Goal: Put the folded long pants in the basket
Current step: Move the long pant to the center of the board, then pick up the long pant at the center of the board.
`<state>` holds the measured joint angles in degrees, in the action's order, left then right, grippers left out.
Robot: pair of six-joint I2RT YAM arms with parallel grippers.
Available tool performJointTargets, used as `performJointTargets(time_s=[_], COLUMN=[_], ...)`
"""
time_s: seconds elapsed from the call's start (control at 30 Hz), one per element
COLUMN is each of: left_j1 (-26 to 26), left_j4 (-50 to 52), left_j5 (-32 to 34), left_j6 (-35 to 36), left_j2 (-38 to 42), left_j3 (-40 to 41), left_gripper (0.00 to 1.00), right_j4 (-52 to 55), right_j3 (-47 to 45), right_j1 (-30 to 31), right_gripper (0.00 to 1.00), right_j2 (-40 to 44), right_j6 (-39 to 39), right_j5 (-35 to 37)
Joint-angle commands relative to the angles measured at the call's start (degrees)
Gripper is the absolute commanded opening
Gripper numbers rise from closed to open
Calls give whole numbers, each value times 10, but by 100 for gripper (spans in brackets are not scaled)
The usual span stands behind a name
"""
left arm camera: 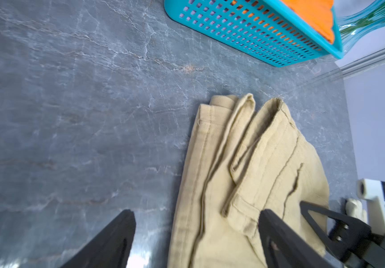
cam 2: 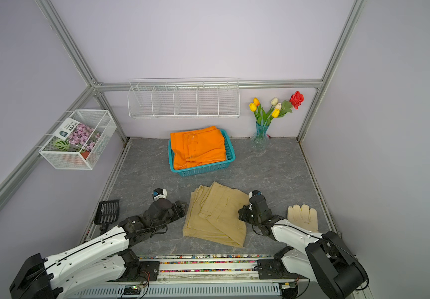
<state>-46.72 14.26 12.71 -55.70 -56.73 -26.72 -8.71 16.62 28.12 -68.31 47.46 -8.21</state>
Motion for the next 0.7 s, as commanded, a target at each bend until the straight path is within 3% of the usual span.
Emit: performJointTargets(time_s=[0.0,0.27,0.47,0.53,0.63,0.67], left_j1=[38,66,85,86,86,85], left_j4=[-60,-192,-252,-261,-251,-246], left_j5=[-78,-142,-207,-217,-219,-222], left_j6=[42,70,68,65,61,61], left_j2=[-76,-224,-331,-347,-356,-355], left_j3=[10,8,-6,-8,-16,-18], left_gripper=[87,85,72,59,10,0], right_j4=[19,15,22,28,32,36], right_j3=[6,31,45,49,57,61], right_j1=[4,4,6,5,5,5], right_gripper=[0,0,0,0,0,0], right_j2=[-25,-58,-67,-68,-69,-70], right_j6=[-9,-22,-31,-35,-39,-40], right_j5=[2,-7,-8,-5,-4,-4])
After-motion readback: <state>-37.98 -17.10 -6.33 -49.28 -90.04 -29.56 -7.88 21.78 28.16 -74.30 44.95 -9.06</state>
